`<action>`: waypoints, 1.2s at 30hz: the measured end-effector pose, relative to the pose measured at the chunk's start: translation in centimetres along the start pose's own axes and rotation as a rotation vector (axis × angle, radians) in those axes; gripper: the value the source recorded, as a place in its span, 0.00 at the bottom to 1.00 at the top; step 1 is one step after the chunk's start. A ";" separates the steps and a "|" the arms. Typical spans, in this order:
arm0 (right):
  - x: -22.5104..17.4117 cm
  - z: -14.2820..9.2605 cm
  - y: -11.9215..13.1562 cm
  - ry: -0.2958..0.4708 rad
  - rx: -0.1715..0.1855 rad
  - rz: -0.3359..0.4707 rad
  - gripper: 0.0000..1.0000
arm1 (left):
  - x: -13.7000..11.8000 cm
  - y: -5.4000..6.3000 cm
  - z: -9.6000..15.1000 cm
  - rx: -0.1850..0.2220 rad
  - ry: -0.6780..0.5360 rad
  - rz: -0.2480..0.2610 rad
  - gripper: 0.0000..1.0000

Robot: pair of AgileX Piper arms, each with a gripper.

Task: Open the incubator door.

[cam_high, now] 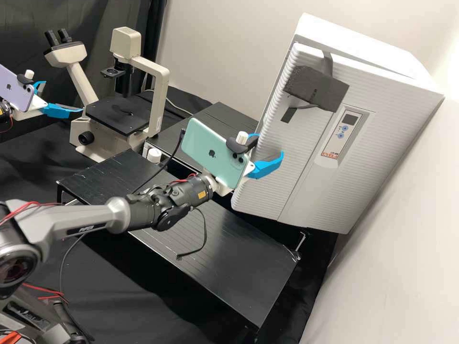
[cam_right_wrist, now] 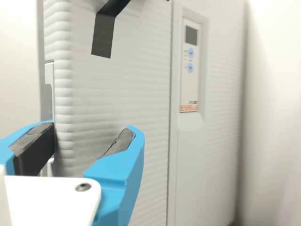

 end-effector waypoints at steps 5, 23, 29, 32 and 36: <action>-1.8 0.7 1.1 -0.017 -0.003 0.044 0.00 | 0.0 0.0 0.0 0.000 0.000 0.000 1.00; -4.1 1.3 4.0 -0.173 -0.086 0.249 1.00 | 0.0 0.0 0.0 0.000 0.000 0.000 1.00; -4.3 1.2 4.1 -0.236 -0.109 0.288 1.00 | 0.0 0.0 0.0 0.000 0.000 0.000 1.00; -4.4 1.0 4.2 -0.256 -0.116 0.309 1.00 | 0.0 0.0 0.0 0.000 0.000 0.000 1.00; -4.5 1.1 4.4 -0.296 -0.107 0.352 1.00 | 0.0 0.0 0.0 0.000 0.000 0.000 1.00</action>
